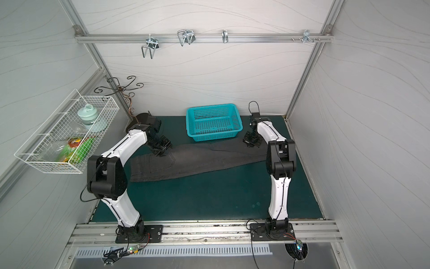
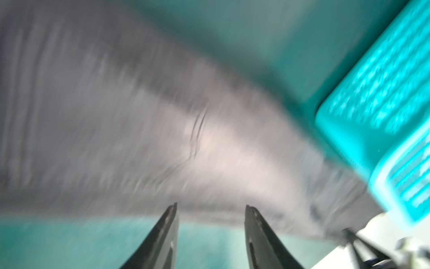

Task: Roll up the long pants
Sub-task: Move the long pant to the center of the board.

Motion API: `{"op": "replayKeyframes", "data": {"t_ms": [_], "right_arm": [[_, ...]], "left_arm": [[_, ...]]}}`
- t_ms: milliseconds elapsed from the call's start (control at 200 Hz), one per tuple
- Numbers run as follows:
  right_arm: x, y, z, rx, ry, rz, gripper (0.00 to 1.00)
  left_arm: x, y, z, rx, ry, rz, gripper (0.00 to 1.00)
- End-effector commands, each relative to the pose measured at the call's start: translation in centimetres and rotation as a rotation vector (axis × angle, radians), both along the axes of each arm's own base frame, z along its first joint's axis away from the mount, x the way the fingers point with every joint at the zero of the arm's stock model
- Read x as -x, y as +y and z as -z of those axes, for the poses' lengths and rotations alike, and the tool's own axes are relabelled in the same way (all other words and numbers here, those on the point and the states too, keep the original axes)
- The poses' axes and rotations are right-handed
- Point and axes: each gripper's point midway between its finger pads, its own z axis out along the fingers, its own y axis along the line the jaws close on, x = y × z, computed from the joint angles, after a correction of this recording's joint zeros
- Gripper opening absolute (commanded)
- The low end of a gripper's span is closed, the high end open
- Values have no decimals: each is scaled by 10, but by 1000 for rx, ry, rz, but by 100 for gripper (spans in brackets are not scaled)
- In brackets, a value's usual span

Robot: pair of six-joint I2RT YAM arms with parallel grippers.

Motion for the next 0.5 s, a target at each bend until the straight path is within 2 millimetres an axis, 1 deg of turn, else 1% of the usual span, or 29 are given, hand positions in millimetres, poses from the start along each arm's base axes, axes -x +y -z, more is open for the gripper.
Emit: {"op": "replayKeyframes", "data": {"t_ms": [0,40,85,175,285,495], "right_arm": [[14,-1,-23,3,-33,-55,0],[18,-2,-23,6,-36,-58,0],[20,-5,-22,9,-42,-57,8],[22,-12,-21,-2,-47,-45,14],[19,-13,-23,-22,-46,-52,14],[17,-10,-26,-27,-46,-78,13]], "left_arm": [[43,13,14,-57,82,-25,51],[54,16,19,-65,98,-45,53],[64,17,25,-67,114,-64,55],[76,18,36,-63,129,-109,55],[78,21,44,-72,115,-154,47],[68,22,53,-90,118,-166,44]]}}
